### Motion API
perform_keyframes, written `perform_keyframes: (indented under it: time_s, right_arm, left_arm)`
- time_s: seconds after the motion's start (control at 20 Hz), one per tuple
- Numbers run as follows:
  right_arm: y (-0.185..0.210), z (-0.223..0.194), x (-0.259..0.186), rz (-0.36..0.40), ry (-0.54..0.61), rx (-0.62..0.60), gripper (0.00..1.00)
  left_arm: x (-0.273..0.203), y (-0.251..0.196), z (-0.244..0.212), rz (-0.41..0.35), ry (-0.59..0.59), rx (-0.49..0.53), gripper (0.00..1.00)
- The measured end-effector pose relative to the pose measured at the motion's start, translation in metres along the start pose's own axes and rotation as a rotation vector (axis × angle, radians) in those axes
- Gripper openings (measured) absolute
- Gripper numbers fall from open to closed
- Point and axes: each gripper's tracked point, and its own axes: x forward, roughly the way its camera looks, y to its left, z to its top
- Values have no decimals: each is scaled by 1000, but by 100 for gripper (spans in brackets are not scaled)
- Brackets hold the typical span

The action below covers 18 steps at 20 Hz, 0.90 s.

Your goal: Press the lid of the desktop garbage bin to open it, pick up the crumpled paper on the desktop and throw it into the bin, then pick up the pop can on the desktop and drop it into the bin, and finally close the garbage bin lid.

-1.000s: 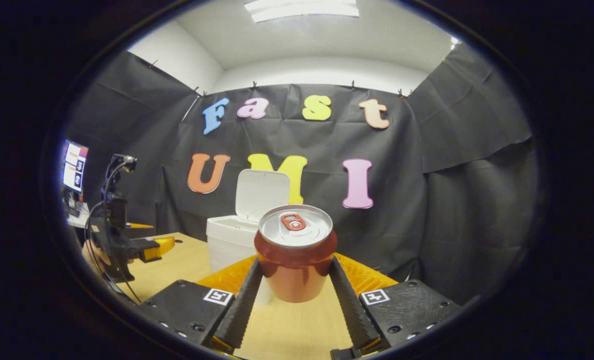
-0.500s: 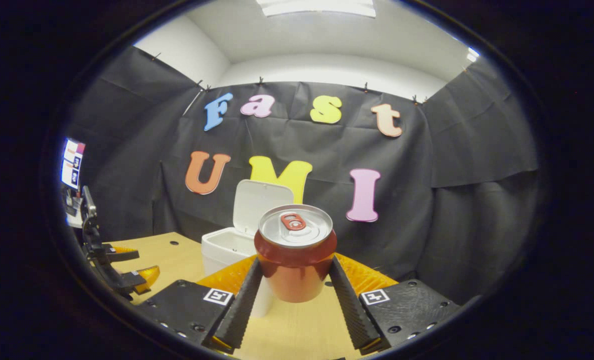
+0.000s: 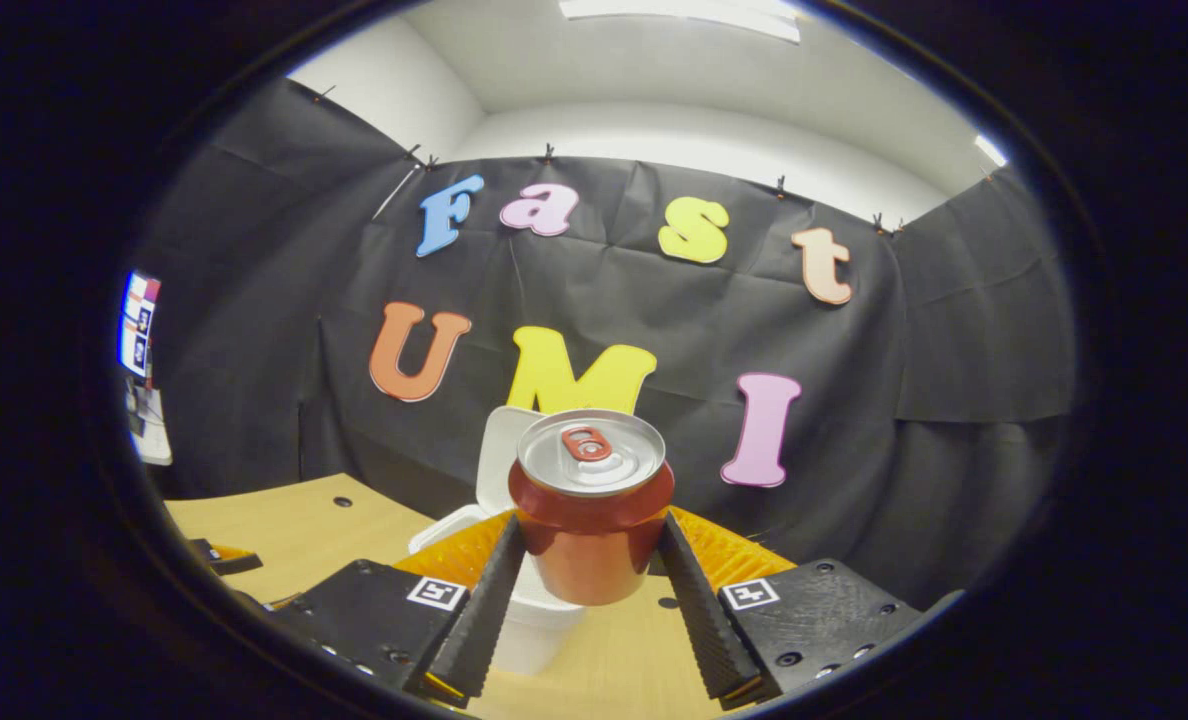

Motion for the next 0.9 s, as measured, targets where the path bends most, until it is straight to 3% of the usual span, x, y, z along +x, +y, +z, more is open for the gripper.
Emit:
perform_keyframes:
  time_s: [0.25,0.5,0.6,0.75,0.9]
  right_arm:
    - [31,0,60,-2,65,6,78]
    - [33,-51,128,-25,240,127,79]
    - [34,-71,149,-2,290,167,78]
    - [40,-97,166,32,364,260,78]
    - [44,-120,175,5,406,243,78]
  left_arm:
    - [-5,9,4,16,-12,20,100]
    - [-7,11,5,12,-15,51,100]
    - [-7,16,4,16,-15,61,100]
    - [-4,25,0,39,-1,68,100]
    - [1,29,-6,51,33,69,100]
